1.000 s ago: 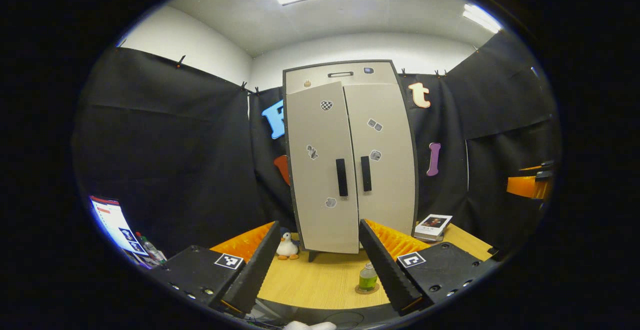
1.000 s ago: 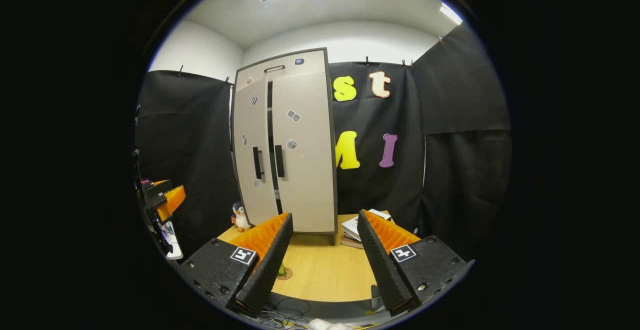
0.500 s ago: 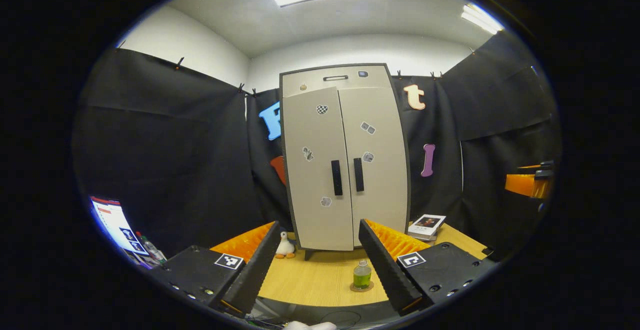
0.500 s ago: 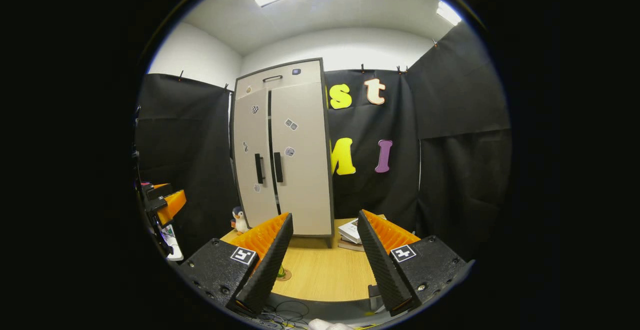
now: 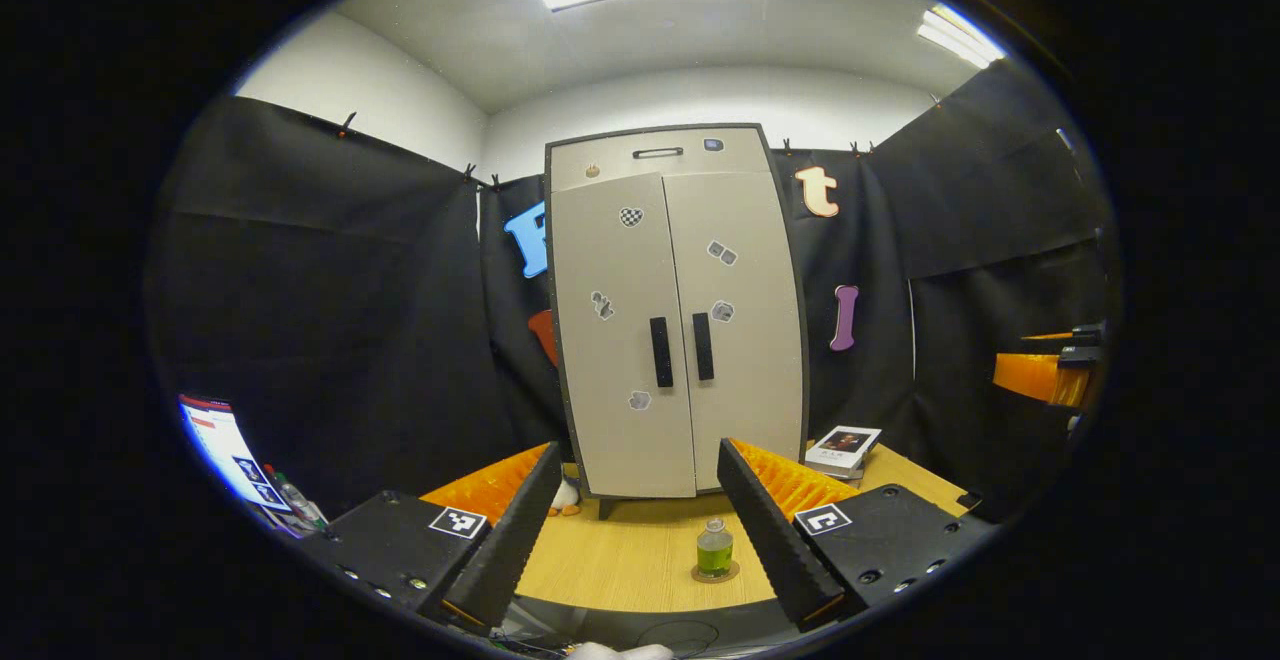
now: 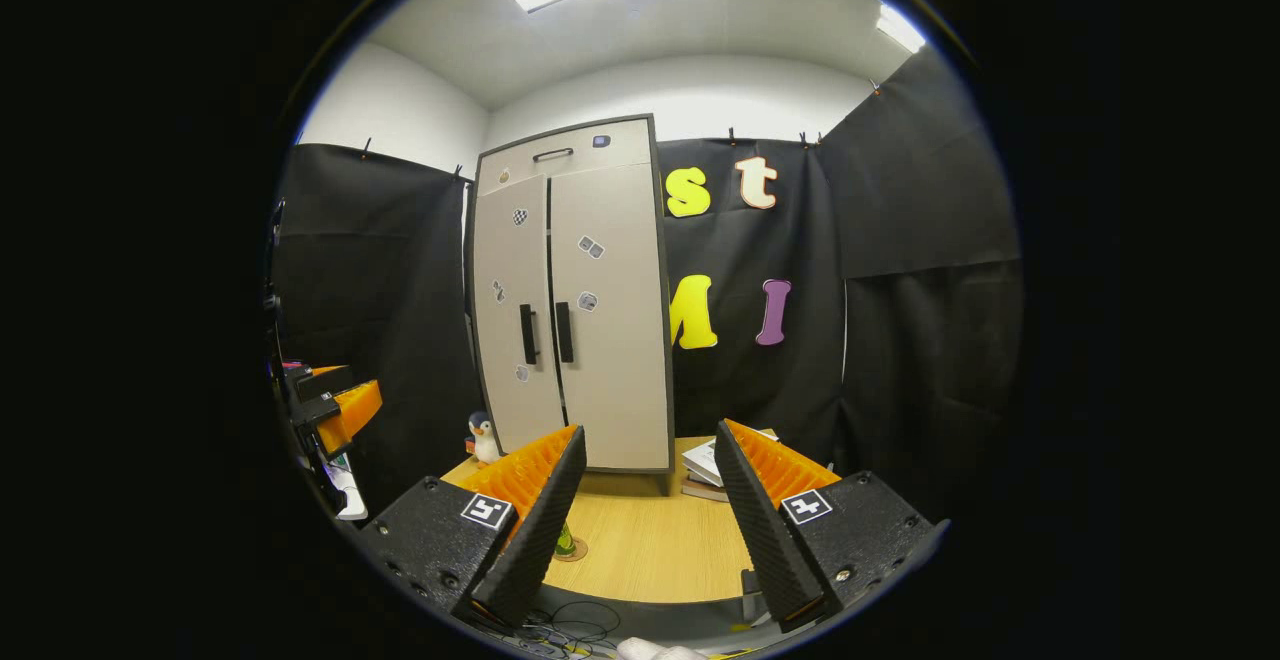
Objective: Grasp the bottle in the cabinet with the left hand and place it on the coaster, then close the right door with the right hand and the left door with the left hand.
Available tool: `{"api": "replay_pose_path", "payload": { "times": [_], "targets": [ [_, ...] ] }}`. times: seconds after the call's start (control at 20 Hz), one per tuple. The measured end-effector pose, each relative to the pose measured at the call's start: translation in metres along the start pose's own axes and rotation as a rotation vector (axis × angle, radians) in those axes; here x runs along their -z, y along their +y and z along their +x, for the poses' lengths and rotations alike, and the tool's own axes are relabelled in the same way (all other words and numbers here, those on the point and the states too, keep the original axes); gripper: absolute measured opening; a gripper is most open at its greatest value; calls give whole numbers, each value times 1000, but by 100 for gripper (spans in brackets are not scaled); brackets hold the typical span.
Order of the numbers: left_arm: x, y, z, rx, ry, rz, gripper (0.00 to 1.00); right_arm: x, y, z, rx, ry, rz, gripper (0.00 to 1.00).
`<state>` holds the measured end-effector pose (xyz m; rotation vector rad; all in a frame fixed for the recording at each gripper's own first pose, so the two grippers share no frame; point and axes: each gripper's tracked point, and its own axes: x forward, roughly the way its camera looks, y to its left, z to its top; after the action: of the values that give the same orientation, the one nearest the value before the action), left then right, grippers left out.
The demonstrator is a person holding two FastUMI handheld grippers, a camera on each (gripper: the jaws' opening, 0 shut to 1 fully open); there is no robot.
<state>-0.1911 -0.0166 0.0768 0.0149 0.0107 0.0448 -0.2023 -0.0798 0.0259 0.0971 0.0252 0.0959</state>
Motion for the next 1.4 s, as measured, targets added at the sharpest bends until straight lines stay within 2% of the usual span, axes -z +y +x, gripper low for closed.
{"api": "replay_pose_path", "payload": {
  "times": [0.6, 1.1, 1.4],
  "targets": [
    [15, 14, 42, 16, 22, -15, 96, 11, 9, 46, 28, 27, -2, 80],
    [35, 38, 110, 47, 40, -6, 96, 18, 41, 123, 45, 39, 17, 80],
    [50, 58, 152, 84, 33, -17, 96, 19, 68, 163, 76, 47, -23, 81]
  ]
}}
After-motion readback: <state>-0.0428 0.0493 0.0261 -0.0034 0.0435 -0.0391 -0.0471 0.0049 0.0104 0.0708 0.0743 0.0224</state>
